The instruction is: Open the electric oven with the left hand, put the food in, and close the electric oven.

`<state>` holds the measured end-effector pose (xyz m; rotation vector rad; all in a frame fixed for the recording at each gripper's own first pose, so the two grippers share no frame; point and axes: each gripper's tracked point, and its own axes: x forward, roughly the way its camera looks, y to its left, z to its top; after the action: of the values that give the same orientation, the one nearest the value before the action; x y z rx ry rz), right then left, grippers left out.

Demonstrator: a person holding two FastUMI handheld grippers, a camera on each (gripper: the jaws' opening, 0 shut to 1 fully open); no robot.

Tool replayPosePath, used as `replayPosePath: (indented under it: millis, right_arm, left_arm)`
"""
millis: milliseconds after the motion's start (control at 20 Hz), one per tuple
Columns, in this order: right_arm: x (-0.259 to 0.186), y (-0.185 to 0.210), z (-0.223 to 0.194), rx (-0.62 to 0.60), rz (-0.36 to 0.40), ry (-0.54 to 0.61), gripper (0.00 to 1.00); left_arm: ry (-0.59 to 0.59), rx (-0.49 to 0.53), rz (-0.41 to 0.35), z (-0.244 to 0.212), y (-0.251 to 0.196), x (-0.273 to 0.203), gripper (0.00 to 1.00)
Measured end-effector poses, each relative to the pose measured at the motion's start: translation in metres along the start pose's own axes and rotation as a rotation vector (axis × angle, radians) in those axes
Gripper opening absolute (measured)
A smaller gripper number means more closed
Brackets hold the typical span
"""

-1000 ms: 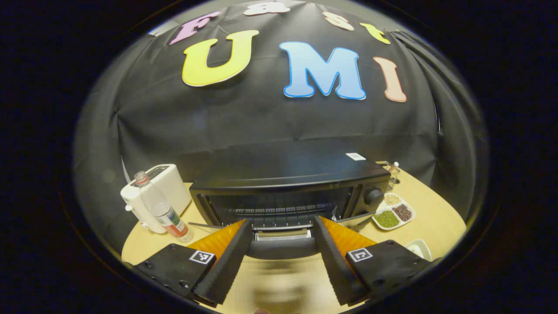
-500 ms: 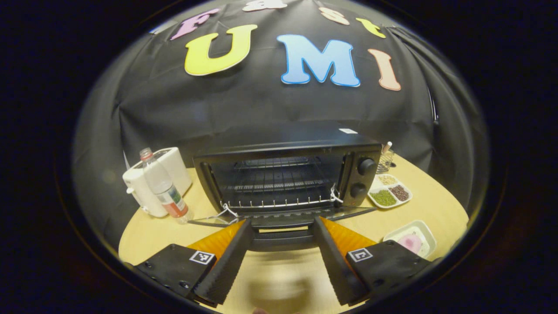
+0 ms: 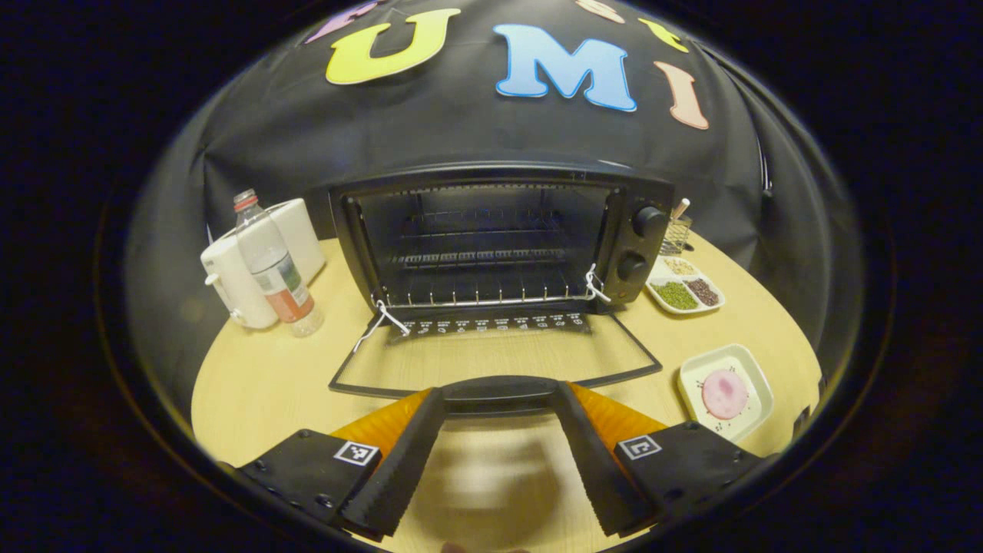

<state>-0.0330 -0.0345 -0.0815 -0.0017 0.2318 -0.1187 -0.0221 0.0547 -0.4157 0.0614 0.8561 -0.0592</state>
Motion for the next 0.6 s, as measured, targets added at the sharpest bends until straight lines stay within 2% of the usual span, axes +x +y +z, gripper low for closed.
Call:
replayPosePath:
  millis: [150,200,350,400,600]
  right_arm:
    - [0.005,-0.006,-0.015,0.017,0.003,0.048,0.99]
    - [0.008,-0.007,-0.026,0.023,0.007,0.089,1.00]
    - [0.019,-0.004,-0.067,0.033,0.061,0.246,0.99]
    - [0.023,-0.003,-0.083,0.047,0.081,0.306,1.00]
    - [0.032,-0.004,-0.148,0.130,0.149,0.554,1.00]
  left_arm:
    - [-0.061,-0.011,0.002,0.025,0.001,-0.013,1.00]
    - [-0.096,-0.006,0.003,0.040,0.001,-0.021,0.97]
    - [-0.235,0.000,0.002,0.095,0.000,-0.056,1.00]
    - [-0.282,-0.002,0.000,0.115,0.000,-0.070,0.97]
    - [-0.456,-0.026,-0.011,0.175,0.003,-0.137,1.00]
